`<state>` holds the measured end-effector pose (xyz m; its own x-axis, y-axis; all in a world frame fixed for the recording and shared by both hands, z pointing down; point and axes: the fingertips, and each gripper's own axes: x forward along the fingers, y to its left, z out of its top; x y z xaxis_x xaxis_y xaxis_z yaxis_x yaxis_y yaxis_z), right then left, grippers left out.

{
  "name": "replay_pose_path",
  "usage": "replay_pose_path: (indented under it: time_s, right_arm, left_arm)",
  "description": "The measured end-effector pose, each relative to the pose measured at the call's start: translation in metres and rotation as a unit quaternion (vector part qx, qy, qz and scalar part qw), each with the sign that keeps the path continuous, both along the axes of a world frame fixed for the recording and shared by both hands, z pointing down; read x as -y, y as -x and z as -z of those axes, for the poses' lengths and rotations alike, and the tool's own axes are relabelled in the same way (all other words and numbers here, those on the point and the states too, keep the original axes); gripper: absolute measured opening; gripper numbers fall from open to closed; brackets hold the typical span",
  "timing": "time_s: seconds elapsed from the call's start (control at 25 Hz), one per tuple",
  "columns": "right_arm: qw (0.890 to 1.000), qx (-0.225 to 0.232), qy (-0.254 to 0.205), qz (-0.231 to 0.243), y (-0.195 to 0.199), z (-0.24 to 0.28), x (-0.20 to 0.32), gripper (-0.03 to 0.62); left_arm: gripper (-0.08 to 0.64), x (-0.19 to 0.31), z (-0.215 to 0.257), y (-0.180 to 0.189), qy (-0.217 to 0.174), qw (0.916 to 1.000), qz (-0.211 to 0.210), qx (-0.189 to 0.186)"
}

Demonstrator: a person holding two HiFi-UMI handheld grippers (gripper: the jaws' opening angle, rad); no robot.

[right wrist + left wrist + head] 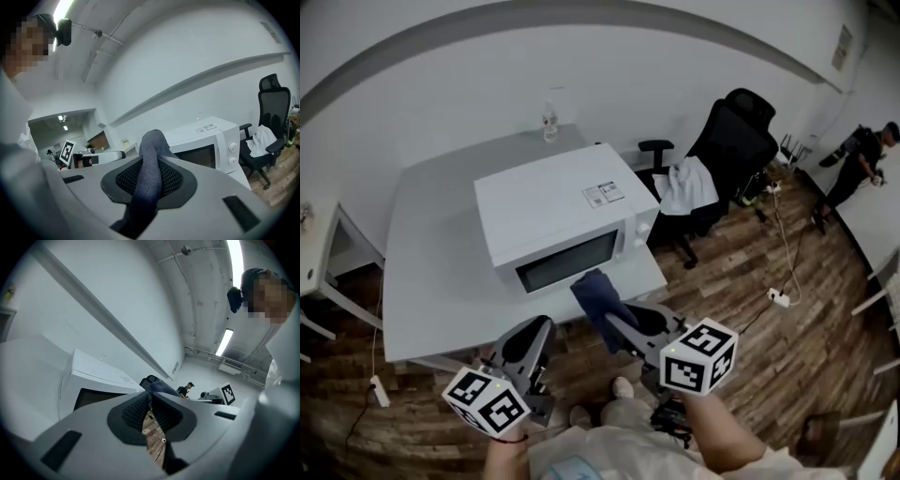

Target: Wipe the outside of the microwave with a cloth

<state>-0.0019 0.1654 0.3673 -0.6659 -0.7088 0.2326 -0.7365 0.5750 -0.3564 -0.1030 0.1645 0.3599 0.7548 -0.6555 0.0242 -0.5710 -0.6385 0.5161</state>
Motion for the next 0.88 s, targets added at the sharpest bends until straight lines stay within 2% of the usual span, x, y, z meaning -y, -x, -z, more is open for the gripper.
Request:
replay_pose_path:
  time_s: [0.12,0.24,0.36,0.48,0.56,0.64,0.8,0.88]
  right_arm:
    - [1.000,0.001,0.001,0.011,0.001,0.001,-0.004,0.084]
    - [0.999,-0.004,-0.002,0.040,0.009,0.007,-0.004,0.084]
    - [0.996,-0.027,-0.008,0.085,0.026,0.014,-0.003,0.086]
    - [0.985,-0.077,-0.018,0.150,0.053,0.021,-0.001,0.086]
    - [0.970,-0.128,-0.030,0.203,0.073,0.024,0.002,0.086]
    - [0.948,-0.179,-0.042,0.261,0.094,0.026,0.007,0.086]
    - [0.898,-0.260,-0.056,0.349,0.127,0.027,0.019,0.086]
    - [0.877,-0.287,-0.059,0.381,0.140,0.022,0.025,0.086]
  left_arm:
    - [0.026,-0.002,-0.005,0.000,0.006,1.0000,-0.003,0.003]
    - [0.026,-0.002,-0.002,0.003,-0.004,1.0000,-0.001,0.008]
    - [0.026,-0.006,0.007,0.014,-0.032,0.9994,0.001,0.014]
    - [0.028,-0.010,0.020,0.030,-0.076,0.9964,0.001,0.037]
    - [0.028,-0.012,0.031,0.045,-0.122,0.9898,0.012,0.073]
    - [0.034,-0.013,0.041,0.062,-0.161,0.9808,0.031,0.107]
    - [0.133,-0.006,0.058,0.084,-0.192,0.9722,0.044,0.126]
    - [0.150,0.000,0.059,0.087,-0.200,0.9680,0.037,0.147]
